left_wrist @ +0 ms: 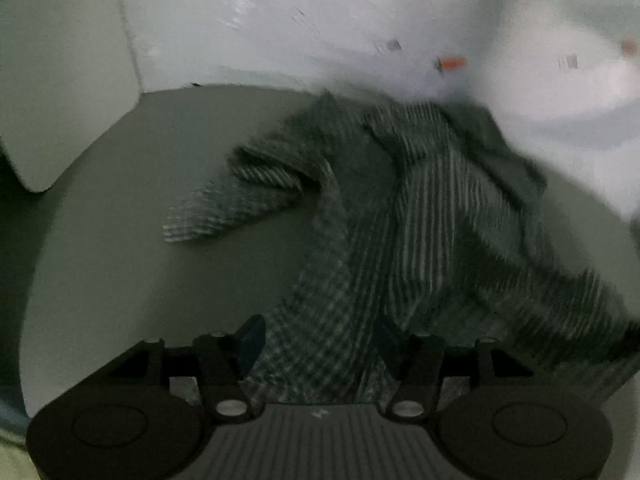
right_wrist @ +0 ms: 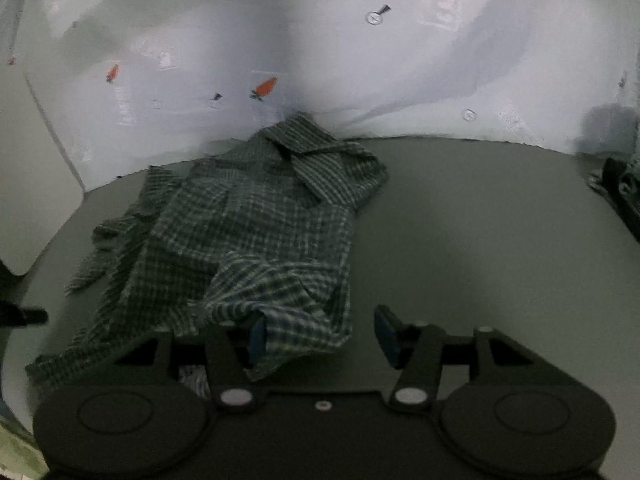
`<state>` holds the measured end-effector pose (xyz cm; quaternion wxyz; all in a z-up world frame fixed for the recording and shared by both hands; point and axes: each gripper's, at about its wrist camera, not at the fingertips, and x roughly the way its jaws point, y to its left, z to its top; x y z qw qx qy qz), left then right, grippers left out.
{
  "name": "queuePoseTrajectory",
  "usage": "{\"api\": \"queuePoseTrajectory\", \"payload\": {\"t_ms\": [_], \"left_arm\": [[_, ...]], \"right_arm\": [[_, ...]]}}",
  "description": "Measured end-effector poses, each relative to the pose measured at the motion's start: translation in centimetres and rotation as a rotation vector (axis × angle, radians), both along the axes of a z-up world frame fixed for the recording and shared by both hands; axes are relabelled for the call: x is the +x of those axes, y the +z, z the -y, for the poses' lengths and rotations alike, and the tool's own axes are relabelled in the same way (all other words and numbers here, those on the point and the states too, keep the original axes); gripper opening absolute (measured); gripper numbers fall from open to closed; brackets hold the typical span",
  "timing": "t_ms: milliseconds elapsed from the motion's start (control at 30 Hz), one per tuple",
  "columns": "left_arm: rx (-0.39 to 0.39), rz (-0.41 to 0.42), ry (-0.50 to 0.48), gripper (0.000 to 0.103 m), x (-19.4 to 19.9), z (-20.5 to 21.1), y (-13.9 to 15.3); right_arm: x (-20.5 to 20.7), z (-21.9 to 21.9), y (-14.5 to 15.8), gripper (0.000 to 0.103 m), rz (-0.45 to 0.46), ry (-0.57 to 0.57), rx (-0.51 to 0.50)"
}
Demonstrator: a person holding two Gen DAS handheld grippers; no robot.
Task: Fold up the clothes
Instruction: 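Lay the checked shirt flat on the table with both grippers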
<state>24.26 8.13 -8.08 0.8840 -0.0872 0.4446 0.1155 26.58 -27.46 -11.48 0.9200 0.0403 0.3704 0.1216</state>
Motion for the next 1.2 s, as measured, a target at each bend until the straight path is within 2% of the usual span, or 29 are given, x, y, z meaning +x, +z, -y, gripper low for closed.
{"api": "queuePoseTrajectory", "payload": {"t_ms": [133,300,500,667,767,833,900,1000,1200], "left_arm": [[-0.008,-0.085,0.014,0.061,1.2,1.1,-3.2],[-0.037,-0.162,0.012,0.061,1.1,1.8,-5.6],[0.014,-0.156,-0.058,0.061,-0.9,4.0,-5.2],[0.019,-0.076,-0.034,0.061,-1.6,3.9,-3.7],[0.009,-0.064,-0.049,0.054,-1.8,4.1,-3.5],[0.003,-0.056,-0.058,0.033,-1.9,4.2,-3.5],[-0.004,-0.048,-0.068,0.021,-2.0,4.4,-3.4],[-0.014,-0.036,-0.083,0.018,-2.2,4.6,-3.3],[-0.019,-0.028,-0.094,0.015,-3.2,4.8,-2.7]], "right_arm": [[0.2,1.1,-1.2,0.057,-0.060,-0.061,0.008],[0.2,2.5,-3.0,0.057,-0.152,-0.145,-0.042],[-1.1,2.8,-2.1,0.058,-0.154,-0.117,-0.029],[-1.7,0.9,-0.3,0.066,-0.076,-0.050,-0.030],[-1.9,0.2,0.3,0.066,-0.060,-0.024,-0.019],[-2.0,-0.4,0.3,0.066,-0.053,0.006,-0.035],[-2.1,-1.2,0.2,0.067,-0.044,0.048,-0.057],[-1.8,-3.2,-0.1,0.067,-0.030,0.136,-0.101],[0.0,-8.3,-2.7,0.071,0.001,0.284,-0.276]]}}
